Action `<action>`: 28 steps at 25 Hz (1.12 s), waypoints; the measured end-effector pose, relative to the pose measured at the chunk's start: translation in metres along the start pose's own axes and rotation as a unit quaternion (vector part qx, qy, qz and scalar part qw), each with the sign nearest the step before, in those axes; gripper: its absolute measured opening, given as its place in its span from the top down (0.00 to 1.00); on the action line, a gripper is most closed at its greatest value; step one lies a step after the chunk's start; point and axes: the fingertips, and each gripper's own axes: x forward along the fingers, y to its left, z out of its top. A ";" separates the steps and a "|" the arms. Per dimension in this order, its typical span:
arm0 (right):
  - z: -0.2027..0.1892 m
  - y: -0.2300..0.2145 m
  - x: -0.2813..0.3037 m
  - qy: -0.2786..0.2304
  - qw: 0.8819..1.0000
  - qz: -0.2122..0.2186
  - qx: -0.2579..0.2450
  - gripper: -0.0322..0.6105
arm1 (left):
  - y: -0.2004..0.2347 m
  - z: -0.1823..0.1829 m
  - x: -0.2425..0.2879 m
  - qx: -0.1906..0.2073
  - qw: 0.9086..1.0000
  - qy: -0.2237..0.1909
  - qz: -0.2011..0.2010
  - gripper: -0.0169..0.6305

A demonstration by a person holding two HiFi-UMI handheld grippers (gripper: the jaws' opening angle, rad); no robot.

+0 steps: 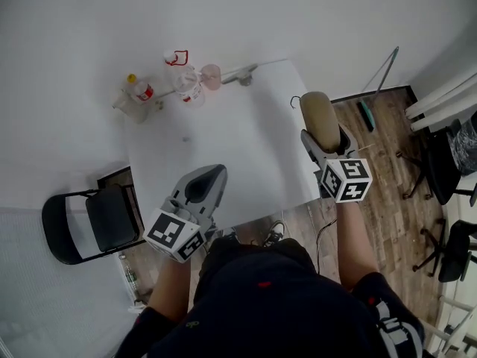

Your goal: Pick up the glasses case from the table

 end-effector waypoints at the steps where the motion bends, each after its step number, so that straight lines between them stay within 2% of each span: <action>1: 0.013 0.013 -0.009 -0.013 1.000 0.013 -0.009 0.33 | 0.001 0.004 -0.003 0.009 1.000 -0.005 0.000 0.94; 6: 0.065 0.059 -0.061 -0.078 0.995 0.056 -0.019 0.33 | 0.002 0.030 -0.017 0.031 0.999 -0.030 0.004 0.94; 12: 0.097 0.079 -0.111 -0.129 0.990 0.057 -0.017 0.33 | -0.017 0.048 -0.027 0.054 0.997 -0.050 -0.017 0.94; 17: 0.098 0.091 -0.129 -0.136 0.989 0.057 -0.025 0.33 | -0.031 0.054 -0.034 0.076 0.996 -0.049 -0.026 0.94; 22: 0.106 0.098 -0.134 -0.144 0.986 0.078 0.024 0.33 | -0.031 0.061 -0.041 0.085 0.994 -0.055 -0.027 0.94; 28: 0.112 0.102 -0.138 -0.151 0.985 0.078 0.016 0.33 | -0.034 0.065 -0.046 0.092 0.994 -0.061 -0.025 0.94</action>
